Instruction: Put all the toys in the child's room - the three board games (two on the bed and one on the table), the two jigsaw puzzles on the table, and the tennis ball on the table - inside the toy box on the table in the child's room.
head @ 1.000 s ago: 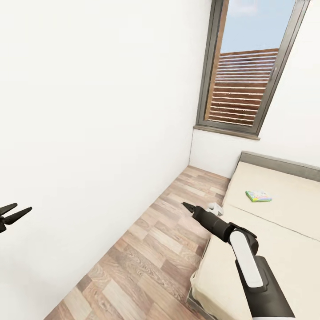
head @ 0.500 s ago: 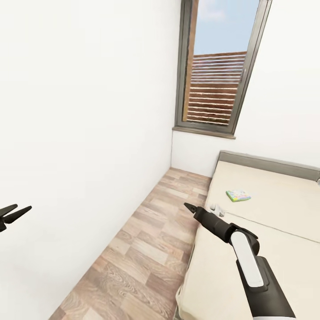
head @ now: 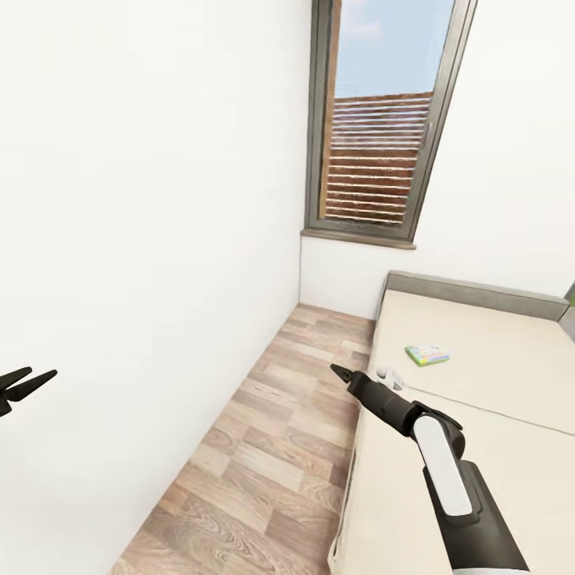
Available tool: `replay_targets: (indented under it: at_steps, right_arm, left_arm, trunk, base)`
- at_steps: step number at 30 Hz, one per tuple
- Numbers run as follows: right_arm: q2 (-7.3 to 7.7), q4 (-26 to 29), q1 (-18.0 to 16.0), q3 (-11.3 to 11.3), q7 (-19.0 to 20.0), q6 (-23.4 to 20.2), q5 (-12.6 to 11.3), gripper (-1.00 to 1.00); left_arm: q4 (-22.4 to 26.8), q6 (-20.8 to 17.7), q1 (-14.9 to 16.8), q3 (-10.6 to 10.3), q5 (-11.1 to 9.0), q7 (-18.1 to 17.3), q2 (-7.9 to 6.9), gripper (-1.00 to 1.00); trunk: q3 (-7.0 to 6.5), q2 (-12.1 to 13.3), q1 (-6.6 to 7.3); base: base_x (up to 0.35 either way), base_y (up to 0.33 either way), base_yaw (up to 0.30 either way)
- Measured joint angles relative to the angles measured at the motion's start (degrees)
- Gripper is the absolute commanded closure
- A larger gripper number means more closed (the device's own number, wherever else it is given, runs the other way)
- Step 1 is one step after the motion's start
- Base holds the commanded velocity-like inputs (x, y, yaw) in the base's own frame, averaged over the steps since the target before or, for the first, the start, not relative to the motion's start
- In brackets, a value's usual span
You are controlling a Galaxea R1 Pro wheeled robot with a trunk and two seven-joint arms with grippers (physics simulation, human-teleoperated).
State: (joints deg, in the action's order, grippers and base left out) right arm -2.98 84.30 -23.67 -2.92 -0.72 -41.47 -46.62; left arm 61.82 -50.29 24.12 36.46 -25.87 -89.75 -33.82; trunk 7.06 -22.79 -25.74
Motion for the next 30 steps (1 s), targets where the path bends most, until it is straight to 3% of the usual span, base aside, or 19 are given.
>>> replay_targets:
  at_steps: [8, 18, 30]
  right_arm:
    - [0.09, -1.59, 0.0, -0.21, 0.1, 0.07, 0.0, -1.0]
    - [-0.11, -2.06, 0.0, -2.54, 0.23, -0.03, -0.04, -1.0]
    - [-0.03, -3.7, 0.0, -2.88, 0.24, -0.01, -0.05, -1.0]
  left_arm:
    - [-0.03, 0.23, -0.06, 0.08, -0.02, -0.01, 0.0, -1.0]
    - [-0.02, 0.27, -0.08, 0.11, -0.02, -0.01, 0.0, -1.0]
    - [-0.03, 0.27, -0.08, 0.11, -0.02, -0.01, 0.0, -1.0]
  trunk:
    - [0.66, 0.0, 0.0]
    - [1.54, 0.0, -0.01]
    - [2.6, 0.0, -0.01]
  base:
    - [0.082, 0.063, -0.054]
    - [0.011, 0.024, -0.078]
    - [0.0, 0.119, -0.098]
